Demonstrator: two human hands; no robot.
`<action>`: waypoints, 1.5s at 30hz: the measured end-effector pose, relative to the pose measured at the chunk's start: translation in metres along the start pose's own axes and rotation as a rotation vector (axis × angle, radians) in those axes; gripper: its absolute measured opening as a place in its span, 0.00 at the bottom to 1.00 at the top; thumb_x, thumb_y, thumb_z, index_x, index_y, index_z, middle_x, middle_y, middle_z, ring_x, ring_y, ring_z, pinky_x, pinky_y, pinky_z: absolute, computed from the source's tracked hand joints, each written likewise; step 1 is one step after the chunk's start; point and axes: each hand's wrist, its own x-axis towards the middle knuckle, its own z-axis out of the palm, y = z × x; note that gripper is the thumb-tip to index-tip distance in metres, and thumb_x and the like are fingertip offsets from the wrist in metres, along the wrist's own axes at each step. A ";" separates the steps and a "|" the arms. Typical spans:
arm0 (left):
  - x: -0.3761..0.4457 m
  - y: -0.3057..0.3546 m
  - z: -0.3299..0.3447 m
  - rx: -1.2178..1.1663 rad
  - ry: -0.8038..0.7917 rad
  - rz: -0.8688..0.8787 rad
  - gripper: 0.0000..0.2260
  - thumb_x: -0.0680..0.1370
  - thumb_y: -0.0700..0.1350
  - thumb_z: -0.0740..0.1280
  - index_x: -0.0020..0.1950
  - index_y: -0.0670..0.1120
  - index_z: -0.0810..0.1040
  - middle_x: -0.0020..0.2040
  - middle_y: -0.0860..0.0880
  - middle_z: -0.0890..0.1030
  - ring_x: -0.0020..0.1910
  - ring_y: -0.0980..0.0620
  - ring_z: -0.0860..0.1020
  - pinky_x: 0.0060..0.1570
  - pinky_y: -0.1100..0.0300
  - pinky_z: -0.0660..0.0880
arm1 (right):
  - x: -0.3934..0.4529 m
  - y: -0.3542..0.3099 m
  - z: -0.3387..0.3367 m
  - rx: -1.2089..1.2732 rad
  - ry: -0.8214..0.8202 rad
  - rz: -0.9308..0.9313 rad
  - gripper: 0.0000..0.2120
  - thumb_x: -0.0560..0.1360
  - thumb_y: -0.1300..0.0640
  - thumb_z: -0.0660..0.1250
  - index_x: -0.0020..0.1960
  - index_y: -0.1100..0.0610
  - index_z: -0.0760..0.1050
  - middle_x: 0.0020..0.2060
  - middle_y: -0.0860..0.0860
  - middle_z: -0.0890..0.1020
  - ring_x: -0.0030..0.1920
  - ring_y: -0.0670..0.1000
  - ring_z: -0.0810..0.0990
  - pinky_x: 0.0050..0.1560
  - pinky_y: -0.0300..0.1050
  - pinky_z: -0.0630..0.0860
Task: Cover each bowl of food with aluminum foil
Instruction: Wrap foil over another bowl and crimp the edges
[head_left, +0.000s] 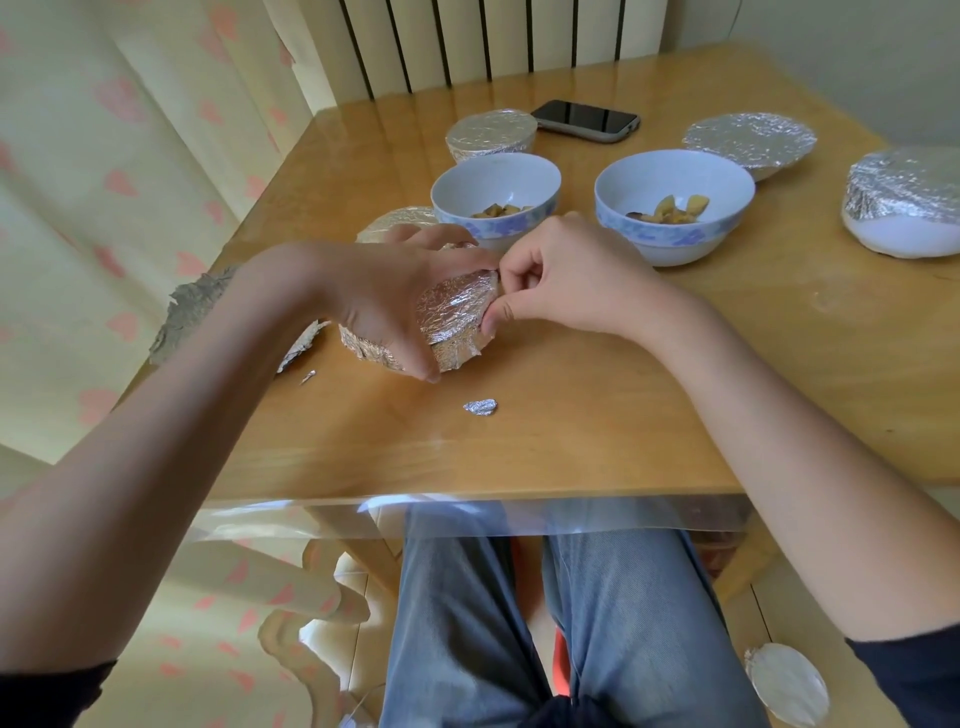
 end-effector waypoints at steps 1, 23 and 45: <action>0.000 0.001 0.000 -0.006 -0.001 -0.005 0.51 0.62 0.53 0.80 0.73 0.71 0.50 0.75 0.60 0.52 0.76 0.51 0.48 0.71 0.42 0.59 | -0.001 0.000 0.000 -0.031 0.011 0.000 0.21 0.62 0.37 0.74 0.30 0.55 0.75 0.23 0.46 0.73 0.29 0.44 0.70 0.32 0.42 0.64; -0.009 0.000 -0.024 0.019 -0.140 -0.076 0.64 0.50 0.66 0.78 0.67 0.76 0.30 0.77 0.59 0.32 0.76 0.51 0.33 0.75 0.40 0.45 | -0.038 0.012 0.014 0.132 0.044 0.114 0.08 0.69 0.45 0.73 0.43 0.47 0.79 0.34 0.44 0.80 0.30 0.39 0.73 0.41 0.47 0.77; -0.007 -0.008 -0.014 -0.126 -0.144 0.000 0.53 0.55 0.61 0.76 0.74 0.70 0.50 0.73 0.65 0.53 0.73 0.57 0.57 0.65 0.59 0.59 | -0.027 -0.019 0.026 0.008 0.040 0.093 0.14 0.67 0.41 0.74 0.39 0.51 0.80 0.33 0.43 0.79 0.38 0.45 0.75 0.35 0.41 0.67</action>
